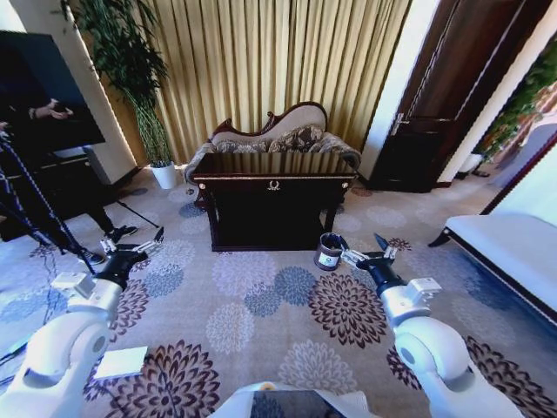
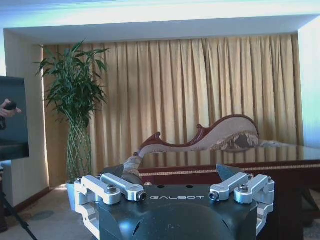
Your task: Move to the front of the table and place the trash on the table into the trash bin.
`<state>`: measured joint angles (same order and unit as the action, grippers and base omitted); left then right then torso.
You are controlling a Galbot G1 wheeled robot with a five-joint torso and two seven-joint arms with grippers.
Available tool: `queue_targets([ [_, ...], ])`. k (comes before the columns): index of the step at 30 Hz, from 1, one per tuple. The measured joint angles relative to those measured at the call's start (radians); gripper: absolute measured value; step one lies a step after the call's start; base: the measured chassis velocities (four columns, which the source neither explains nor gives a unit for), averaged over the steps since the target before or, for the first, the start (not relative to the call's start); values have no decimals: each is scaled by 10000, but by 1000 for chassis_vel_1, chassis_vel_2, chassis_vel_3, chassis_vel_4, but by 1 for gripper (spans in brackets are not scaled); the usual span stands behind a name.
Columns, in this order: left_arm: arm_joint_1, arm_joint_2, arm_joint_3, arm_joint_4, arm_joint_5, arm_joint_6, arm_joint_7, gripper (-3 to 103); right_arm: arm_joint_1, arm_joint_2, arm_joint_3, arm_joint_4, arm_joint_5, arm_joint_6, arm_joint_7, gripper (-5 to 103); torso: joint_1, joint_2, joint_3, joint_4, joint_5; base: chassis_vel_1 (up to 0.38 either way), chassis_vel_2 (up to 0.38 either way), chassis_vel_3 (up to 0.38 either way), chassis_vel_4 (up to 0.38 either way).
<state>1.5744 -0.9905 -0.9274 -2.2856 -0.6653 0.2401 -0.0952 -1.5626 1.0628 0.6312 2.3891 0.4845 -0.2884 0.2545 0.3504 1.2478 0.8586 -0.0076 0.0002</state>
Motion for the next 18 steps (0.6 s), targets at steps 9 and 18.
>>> queue_targets([
  [9,-114,-170,264,102,-129,-361,-229,100,78,49,70,8,-74,-74,84,100,-9,5,-4,1,-4,0,0,0,0],
  [18,-45,-110,159,103,-272,-418,-357,100,8,51,14,139,-46,-98,104,100,-8,5,-4,1,-4,0,0,0,0],
])
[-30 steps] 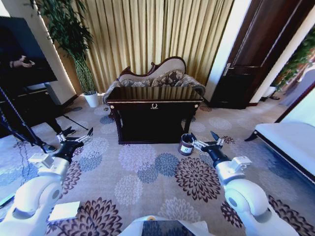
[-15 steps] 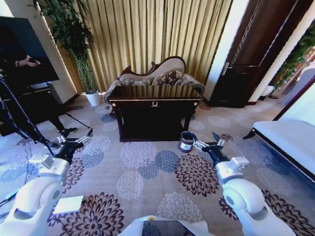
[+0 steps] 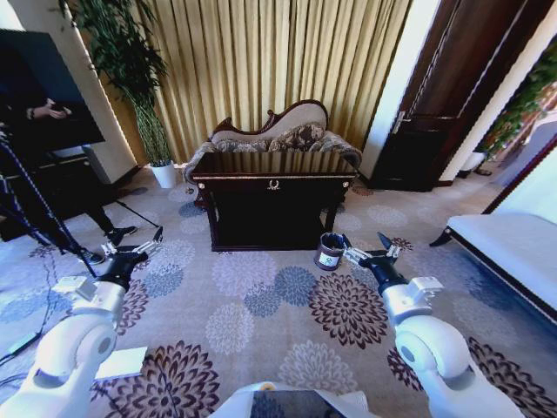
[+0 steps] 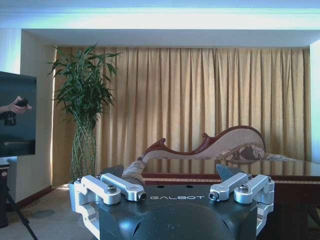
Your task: Move to the front of the table and place the trash on the table into the trash bin.
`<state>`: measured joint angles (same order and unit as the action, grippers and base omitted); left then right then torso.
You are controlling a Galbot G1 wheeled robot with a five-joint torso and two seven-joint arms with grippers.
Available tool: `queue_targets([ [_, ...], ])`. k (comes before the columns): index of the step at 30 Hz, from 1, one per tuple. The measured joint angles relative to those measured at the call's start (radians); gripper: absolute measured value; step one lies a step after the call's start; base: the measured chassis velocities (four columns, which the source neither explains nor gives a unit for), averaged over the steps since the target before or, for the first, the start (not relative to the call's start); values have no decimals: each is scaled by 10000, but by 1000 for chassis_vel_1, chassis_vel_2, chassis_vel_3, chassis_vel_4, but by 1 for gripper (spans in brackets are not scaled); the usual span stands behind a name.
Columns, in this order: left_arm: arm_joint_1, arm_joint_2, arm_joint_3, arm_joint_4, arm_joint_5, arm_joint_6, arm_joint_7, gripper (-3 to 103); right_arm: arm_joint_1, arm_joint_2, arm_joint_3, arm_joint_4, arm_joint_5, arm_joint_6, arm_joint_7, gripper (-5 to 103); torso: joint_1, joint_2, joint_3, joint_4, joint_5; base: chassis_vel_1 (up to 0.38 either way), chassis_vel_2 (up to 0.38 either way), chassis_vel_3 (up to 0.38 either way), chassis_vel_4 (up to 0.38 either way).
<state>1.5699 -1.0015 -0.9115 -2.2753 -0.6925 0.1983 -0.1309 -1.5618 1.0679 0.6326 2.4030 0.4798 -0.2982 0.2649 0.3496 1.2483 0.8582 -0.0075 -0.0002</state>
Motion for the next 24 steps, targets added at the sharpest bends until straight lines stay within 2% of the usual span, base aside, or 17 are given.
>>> queue_targets([
  [6,-15,14,-8,-15,-20,-49,41,100,-27,-29,7,65,-216,-317,138,100,0,0,0,-1,1,0,0,0,0],
  [24,-15,17,-17,-23,-19,-53,57,100,-35,-36,17,84,-246,-364,164,100,0,0,0,0,0,0,0,0,0],
])
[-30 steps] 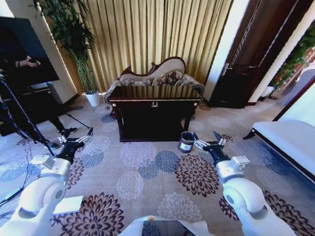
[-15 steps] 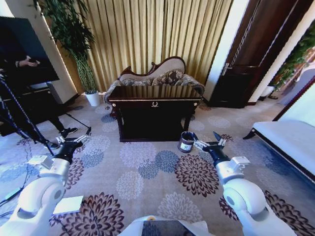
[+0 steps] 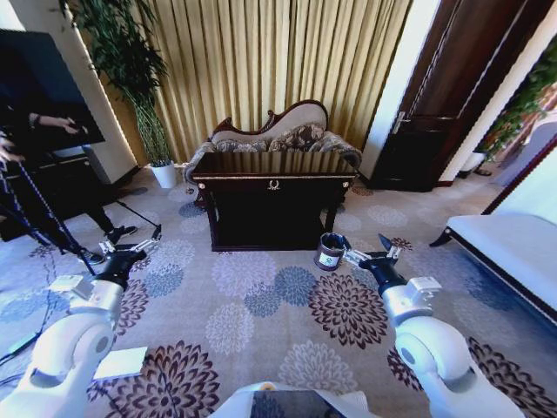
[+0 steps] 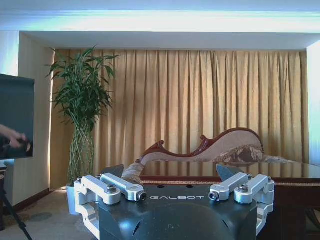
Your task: Move to the front of the table and place the trash on the table into the trash bin.
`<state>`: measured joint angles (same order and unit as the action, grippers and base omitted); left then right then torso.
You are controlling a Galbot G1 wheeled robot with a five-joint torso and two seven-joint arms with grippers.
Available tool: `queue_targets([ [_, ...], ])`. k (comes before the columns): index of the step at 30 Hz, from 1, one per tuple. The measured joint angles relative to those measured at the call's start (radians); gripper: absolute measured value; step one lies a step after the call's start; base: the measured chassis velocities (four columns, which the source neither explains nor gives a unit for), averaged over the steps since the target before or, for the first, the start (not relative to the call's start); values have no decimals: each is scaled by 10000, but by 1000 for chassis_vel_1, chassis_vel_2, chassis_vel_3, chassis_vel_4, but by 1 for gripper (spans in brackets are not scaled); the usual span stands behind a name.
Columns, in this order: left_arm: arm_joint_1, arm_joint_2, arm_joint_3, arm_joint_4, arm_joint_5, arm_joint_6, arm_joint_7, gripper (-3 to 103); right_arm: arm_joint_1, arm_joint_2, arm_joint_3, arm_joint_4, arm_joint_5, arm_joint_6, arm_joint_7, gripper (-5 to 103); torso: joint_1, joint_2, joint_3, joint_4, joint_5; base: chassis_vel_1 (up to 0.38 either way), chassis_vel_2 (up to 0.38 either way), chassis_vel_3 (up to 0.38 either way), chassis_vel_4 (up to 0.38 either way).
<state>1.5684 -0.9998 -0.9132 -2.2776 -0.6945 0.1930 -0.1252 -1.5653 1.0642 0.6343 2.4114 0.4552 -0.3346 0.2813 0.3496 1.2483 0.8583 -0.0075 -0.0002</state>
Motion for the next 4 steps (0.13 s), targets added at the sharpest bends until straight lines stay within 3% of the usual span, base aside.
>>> queue_targets([
  [4,0,0,0,0,1,0,3,100,0,0,0,0,0,0,0,100,0,0,0,0,0,0,0,0,0],
])
